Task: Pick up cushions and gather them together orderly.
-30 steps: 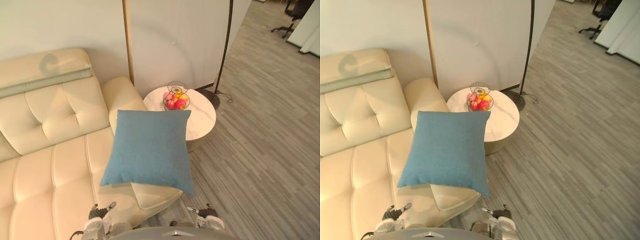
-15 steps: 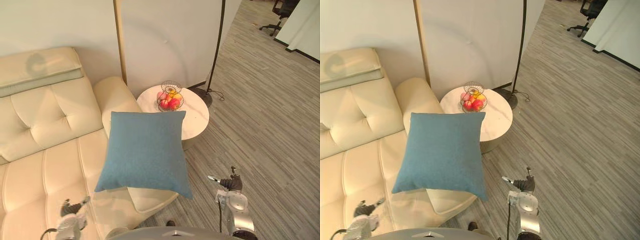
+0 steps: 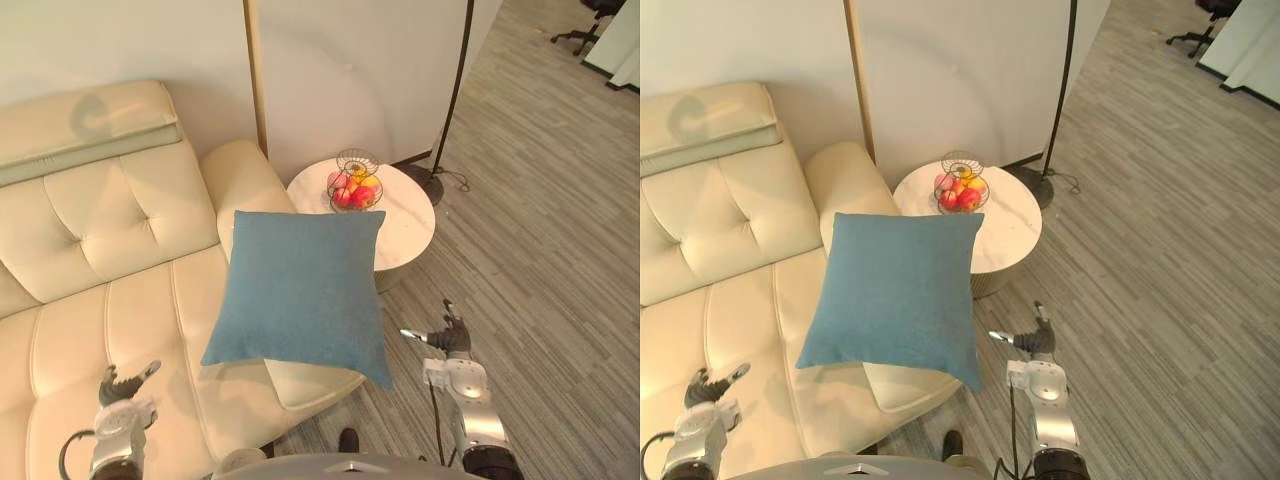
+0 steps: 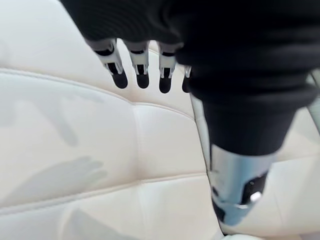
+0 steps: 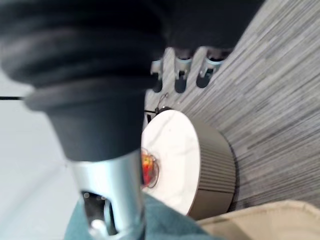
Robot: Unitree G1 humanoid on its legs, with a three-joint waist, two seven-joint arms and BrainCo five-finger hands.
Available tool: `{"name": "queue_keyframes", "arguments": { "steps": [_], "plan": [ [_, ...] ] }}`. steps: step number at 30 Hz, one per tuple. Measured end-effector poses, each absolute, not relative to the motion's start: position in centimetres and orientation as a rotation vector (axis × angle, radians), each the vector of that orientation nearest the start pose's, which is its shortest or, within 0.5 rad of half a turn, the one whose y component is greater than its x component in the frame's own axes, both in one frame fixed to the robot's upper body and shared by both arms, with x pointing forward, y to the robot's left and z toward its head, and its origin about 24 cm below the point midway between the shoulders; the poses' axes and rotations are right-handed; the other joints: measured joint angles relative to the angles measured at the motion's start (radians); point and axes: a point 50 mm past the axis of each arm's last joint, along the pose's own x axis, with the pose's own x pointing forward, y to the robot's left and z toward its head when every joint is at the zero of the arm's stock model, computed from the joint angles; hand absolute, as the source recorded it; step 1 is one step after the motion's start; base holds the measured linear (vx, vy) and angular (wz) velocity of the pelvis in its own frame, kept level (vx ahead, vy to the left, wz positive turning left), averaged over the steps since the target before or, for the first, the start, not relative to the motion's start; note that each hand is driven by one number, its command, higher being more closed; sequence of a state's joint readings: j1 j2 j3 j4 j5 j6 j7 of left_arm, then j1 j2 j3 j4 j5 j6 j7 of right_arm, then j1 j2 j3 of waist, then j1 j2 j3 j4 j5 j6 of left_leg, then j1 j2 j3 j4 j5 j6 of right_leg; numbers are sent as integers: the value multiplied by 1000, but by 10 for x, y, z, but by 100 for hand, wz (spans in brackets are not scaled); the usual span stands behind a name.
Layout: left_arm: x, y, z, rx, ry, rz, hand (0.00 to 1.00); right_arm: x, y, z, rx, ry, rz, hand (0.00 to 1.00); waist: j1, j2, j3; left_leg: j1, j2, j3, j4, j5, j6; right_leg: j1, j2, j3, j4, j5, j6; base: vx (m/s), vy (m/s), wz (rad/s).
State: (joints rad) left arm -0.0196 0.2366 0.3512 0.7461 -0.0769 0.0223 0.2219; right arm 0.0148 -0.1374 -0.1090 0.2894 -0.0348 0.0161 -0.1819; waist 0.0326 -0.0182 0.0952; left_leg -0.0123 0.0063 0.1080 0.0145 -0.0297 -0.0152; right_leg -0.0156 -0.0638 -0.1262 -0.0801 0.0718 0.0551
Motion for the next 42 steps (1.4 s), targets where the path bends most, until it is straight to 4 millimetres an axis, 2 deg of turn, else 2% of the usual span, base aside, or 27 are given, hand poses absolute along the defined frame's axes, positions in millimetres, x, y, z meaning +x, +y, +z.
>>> {"name": "queue_keyframes", "arguments": {
  "steps": [1, 4, 6, 8, 12, 13, 14, 15, 19, 22, 26, 31, 34, 38, 40, 42],
  "plan": [
    [182, 295, -82, 95, 664, 634, 0, 238, -215, -18, -183, 284, -288, 0, 1, 0, 5, -14, 0, 0, 0, 5, 1, -15, 0, 0, 0, 5, -1, -100, -12, 1],
    [230, 273, -61, 116, 555, 529, 0, 269, -188, 5, -187, 182, -185, 0, 4, -10, 67, -87, 0, -1, 0, 38, 6, -82, 0, 4, 1, 36, -8, -141, -6, 0],
    [252, 259, -49, 131, 502, 464, 0, 281, -170, 17, -196, 134, -119, 0, 6, -16, 97, -121, 2, 1, 2, 52, 8, -118, 0, 6, 8, 47, -13, -121, 2, -2],
    [280, 234, -32, 134, 431, 389, 0, 295, -149, 31, -204, 75, -48, 0, 10, -19, 129, -182, 7, 6, 26, 58, 7, -189, -1, 13, 48, 49, -15, -157, 11, -7],
    [311, 198, -10, 103, 347, 300, 0, 315, -133, 54, -215, 2, -34, 0, 16, -24, 175, -260, 17, 31, 78, 56, 8, -284, -2, 42, 113, 49, -16, -118, -4, -17],
    [316, 193, -7, 102, 337, 292, 0, 317, -131, 56, -213, -4, -38, 100, 16, -24, 181, -273, 18, 32, 86, 56, 8, -298, -2, 45, 122, 49, -16, -132, -13, -7],
    [323, 187, -1, 102, 323, 280, 100, 322, -131, 62, -216, -17, -42, 100, 17, -24, 192, -296, 22, 33, 106, 54, 7, -321, -2, 47, 139, 48, -17, -167, -29, -10],
    [332, 183, 10, 109, 291, 269, 100, 328, -128, 70, -212, -36, -55, 100, 20, -24, 209, -329, 29, 41, 129, 50, 6, -354, -2, 58, 155, 51, -20, -141, -30, -13],
    [342, 182, 25, 119, 245, 264, 100, 337, -124, 84, -213, -72, -71, 100, 24, -23, 239, -366, 45, 57, 159, 44, -4, -386, 5, 63, 167, 58, -31, -113, -43, -9],
    [346, 185, 32, 133, 224, 263, 100, 338, -126, 88, -202, -86, -90, 100, 27, -23, 239, -375, 52, 60, 163, 45, -6, -395, 11, 63, 164, 59, -40, -60, -41, -3],
    [350, 187, 47, 132, 164, 259, 100, 336, -125, 96, -173, -121, -89, 100, 29, -23, 239, -387, 58, 60, 160, 48, -11, -402, 18, 63, 150, 67, -45, -20, -36, -2],
    [349, 182, 60, 139, 90, 228, 100, 317, -129, 90, -105, -138, -96, 100, 32, -23, 239, -381, 59, 62, 146, 59, -10, -390, 20, 63, 122, 86, -38, 27, -8, 1],
    [331, 178, 54, 119, 59, 200, 100, 294, -136, 70, -37, -81, -133, 100, 31, -23, 237, -312, 52, 66, 113, 56, -14, -320, 19, 64, 86, 86, -35, 118, 4, -2],
    [302, 173, 33, 83, 89, 162, 100, 264, -142, 42, 30, 9, -157, 100, 24, -21, 196, -243, 41, 65, 66, 51, -16, -254, 17, 66, 46, 79, -30, 103, 18, -2],
    [280, 170, 16, 58, 132, 150, 100, 249, -144, 27, 43, 66, -173, 100, 15, -18, 181, -178, 36, 65, 35, 47, -17, -189, 17, 66, 17, 75, -25, 135, 15, 0],
    [267, 167, 10, 56, 147, 146, 100, 239, -147, 24, 46, 80, -181, 100, 12, -14, 156, -159, 35, 59, 27, 46, -18, -169, 17, 65, 11, 69, -23, 92, 6, 7]
  ]
}}
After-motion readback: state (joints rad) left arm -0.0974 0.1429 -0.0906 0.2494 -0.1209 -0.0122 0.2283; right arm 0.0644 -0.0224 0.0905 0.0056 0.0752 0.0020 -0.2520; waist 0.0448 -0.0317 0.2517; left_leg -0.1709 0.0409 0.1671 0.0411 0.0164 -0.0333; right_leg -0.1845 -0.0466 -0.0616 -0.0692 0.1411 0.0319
